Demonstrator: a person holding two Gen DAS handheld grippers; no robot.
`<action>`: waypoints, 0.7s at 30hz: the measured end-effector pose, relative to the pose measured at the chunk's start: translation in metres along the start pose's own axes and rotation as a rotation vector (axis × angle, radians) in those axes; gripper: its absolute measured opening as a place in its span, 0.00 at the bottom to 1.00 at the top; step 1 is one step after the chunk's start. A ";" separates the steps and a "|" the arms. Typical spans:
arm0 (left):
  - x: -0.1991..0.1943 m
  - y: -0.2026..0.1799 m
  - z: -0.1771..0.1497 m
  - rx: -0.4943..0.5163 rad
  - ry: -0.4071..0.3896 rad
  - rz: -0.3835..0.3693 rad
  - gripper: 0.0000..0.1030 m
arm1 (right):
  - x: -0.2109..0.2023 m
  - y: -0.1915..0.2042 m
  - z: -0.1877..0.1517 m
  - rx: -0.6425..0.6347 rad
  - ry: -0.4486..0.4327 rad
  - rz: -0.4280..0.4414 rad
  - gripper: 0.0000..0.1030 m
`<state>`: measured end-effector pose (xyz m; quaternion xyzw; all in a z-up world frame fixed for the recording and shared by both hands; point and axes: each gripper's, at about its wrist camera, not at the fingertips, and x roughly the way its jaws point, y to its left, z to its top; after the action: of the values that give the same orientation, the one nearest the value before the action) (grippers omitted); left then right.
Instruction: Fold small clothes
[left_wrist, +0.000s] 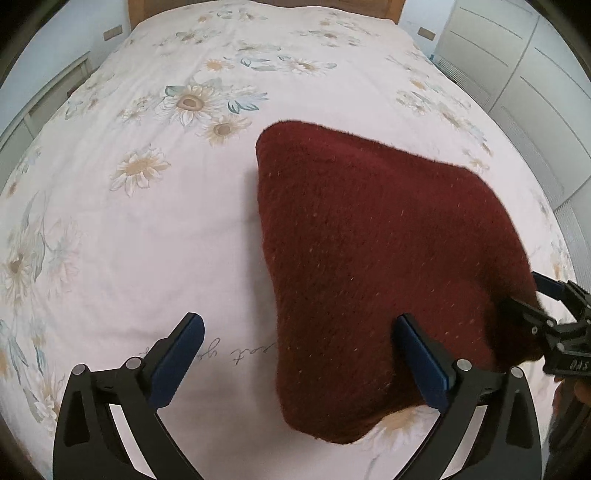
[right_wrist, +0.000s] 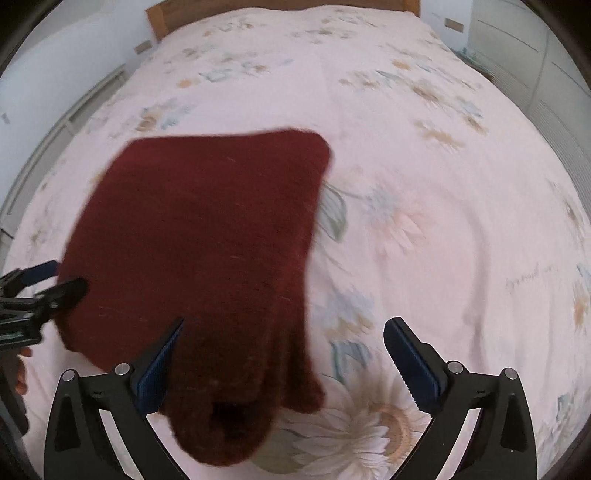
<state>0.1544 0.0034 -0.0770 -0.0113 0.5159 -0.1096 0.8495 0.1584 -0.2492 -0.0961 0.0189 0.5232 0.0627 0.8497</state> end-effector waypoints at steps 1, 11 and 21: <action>0.003 0.000 -0.002 0.004 -0.003 0.003 0.99 | 0.003 -0.006 -0.004 0.016 0.003 0.011 0.99; 0.021 0.009 -0.021 0.021 -0.060 -0.020 1.00 | 0.004 -0.017 -0.021 0.069 -0.031 0.040 0.99; -0.029 0.004 -0.017 -0.011 -0.089 0.026 0.99 | -0.078 -0.004 -0.026 0.035 -0.109 -0.019 0.99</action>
<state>0.1280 0.0147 -0.0604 -0.0142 0.4782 -0.0952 0.8730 0.1014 -0.2641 -0.0389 0.0320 0.4775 0.0442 0.8770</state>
